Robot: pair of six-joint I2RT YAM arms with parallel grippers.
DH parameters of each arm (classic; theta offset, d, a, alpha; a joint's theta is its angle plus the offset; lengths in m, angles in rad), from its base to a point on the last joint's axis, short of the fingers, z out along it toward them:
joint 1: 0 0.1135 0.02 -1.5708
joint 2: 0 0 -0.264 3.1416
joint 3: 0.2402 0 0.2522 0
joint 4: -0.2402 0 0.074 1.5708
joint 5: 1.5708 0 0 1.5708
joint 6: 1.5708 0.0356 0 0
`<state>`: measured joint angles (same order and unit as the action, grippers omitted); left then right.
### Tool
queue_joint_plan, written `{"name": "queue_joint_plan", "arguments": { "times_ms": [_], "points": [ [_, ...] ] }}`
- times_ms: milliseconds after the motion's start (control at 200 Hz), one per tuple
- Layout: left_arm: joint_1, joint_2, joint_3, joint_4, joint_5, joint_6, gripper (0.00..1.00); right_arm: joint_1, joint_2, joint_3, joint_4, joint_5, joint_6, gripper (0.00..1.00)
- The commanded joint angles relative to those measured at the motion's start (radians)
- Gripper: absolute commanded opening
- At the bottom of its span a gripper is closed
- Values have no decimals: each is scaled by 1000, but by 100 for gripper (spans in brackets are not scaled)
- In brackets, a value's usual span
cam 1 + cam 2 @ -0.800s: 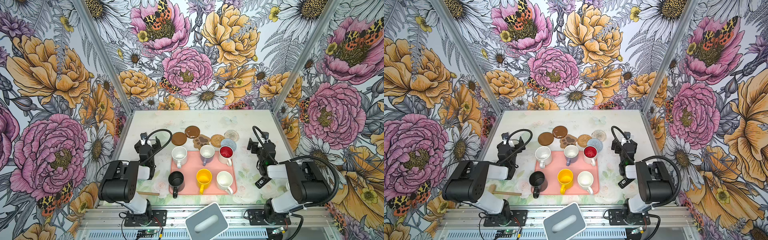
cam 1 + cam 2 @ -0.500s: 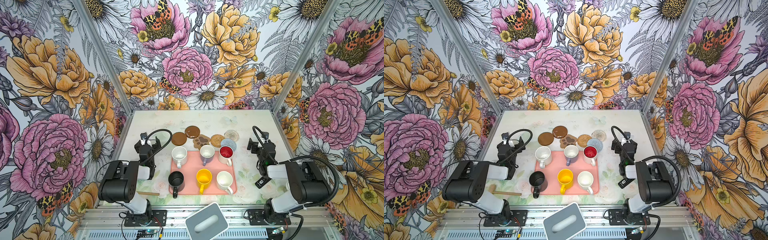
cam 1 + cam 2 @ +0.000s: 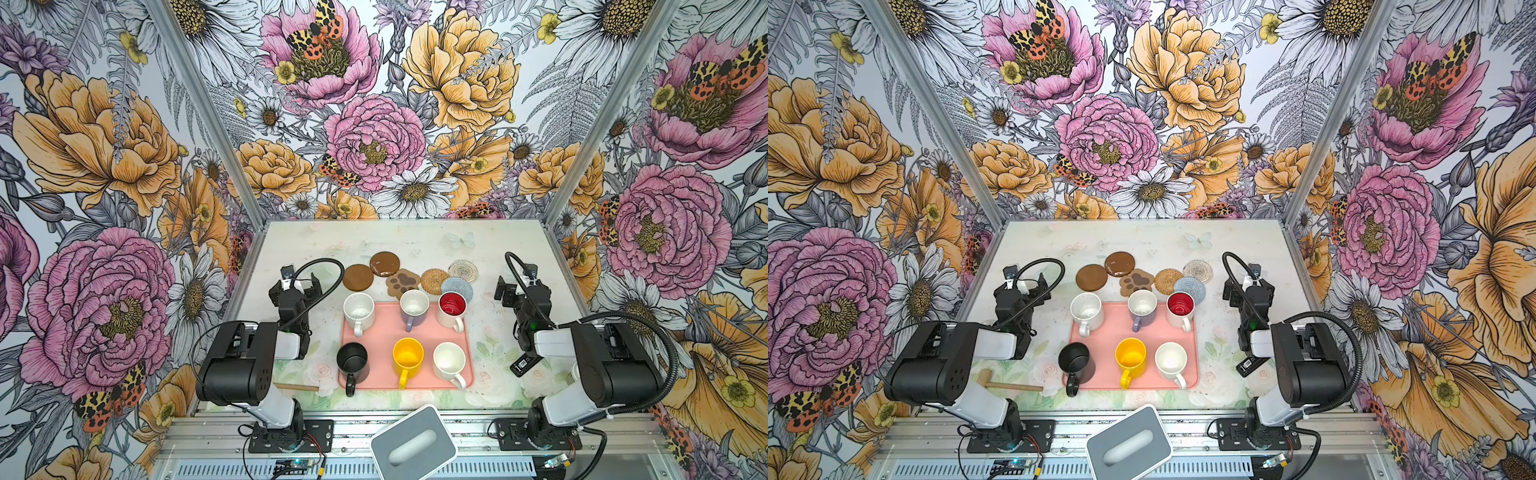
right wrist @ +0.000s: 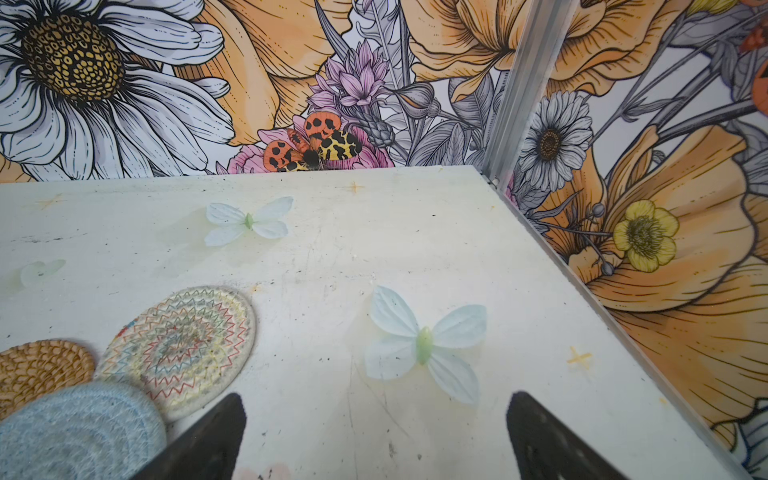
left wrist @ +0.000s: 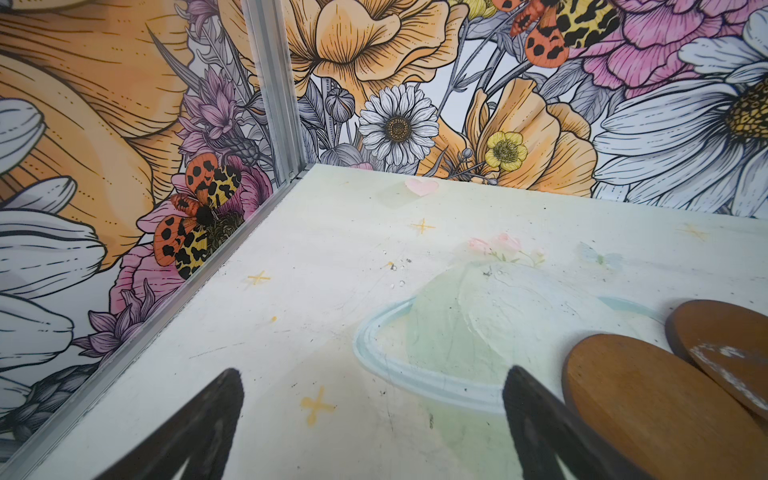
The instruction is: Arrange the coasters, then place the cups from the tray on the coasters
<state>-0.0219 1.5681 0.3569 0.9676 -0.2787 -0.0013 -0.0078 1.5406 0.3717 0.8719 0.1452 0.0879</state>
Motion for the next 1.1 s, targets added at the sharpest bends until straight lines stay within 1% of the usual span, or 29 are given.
{"name": "queue_joint_plan", "arguments": {
  "times_ms": [0, 646, 791, 831, 886, 926, 986, 1036, 1096],
  "points": [
    [4, -14, 6, 5, 21, -11, 99, -4, 0, 10, 30, 14, 7, 99],
    [4, -14, 5, 6, 20, -11, 99, -3, 1, 9, 31, 15, 7, 99],
    [4, -14, 6, 5, 20, -11, 99, -2, -2, 6, 38, 18, 7, 94],
    [4, -16, 7, 6, 21, -9, 99, -1, -22, 12, 10, 25, 9, 93],
    [-5, -43, 23, -45, 15, -4, 99, 3, -81, 32, -83, 38, 9, 92],
    [-14, -76, 44, -117, 7, 7, 99, 2, -131, 61, -175, 49, 13, 92],
    [-33, -127, 99, -270, -23, 15, 99, 0, -187, 103, -289, 60, 23, 92],
    [-47, -161, 163, -414, -49, 1, 99, 1, -222, 143, -383, 47, 36, 91],
    [-64, -186, 224, -570, -47, -20, 95, 2, -244, 211, -534, 17, 59, 85]
  ]
}}
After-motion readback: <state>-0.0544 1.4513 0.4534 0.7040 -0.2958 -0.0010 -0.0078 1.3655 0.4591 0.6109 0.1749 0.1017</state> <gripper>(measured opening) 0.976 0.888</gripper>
